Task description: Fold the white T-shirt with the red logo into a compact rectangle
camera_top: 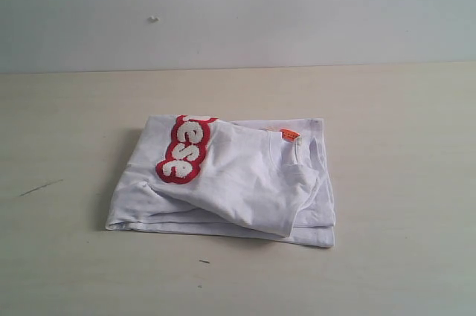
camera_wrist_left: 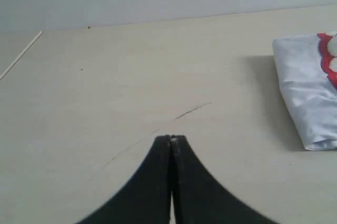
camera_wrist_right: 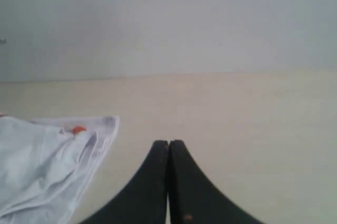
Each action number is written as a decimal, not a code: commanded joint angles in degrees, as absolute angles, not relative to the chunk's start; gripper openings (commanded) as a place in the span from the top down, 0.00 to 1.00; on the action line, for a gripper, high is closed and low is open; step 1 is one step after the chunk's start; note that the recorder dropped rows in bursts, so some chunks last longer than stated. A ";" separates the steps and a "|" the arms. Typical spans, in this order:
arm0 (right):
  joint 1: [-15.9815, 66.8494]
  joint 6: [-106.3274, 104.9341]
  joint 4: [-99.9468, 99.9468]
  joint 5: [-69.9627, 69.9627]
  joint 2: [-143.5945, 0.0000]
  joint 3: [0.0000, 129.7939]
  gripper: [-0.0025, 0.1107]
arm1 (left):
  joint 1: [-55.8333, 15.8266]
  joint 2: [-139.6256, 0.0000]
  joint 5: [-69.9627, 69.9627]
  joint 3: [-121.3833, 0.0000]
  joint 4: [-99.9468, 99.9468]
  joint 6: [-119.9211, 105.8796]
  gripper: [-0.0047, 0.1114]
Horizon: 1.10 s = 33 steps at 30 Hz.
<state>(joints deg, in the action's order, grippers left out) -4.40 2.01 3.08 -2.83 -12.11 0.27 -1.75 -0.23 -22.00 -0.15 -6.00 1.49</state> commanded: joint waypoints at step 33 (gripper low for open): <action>-11.31 1.52 0.00 -19.32 0.00 0.00 0.98 | -1.70 0.00 -21.78 0.00 -5.95 1.49 0.96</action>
<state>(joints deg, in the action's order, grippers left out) -11.06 2.23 0.41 -20.12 -0.36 0.27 -1.75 -0.23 -22.21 -0.15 -6.00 1.49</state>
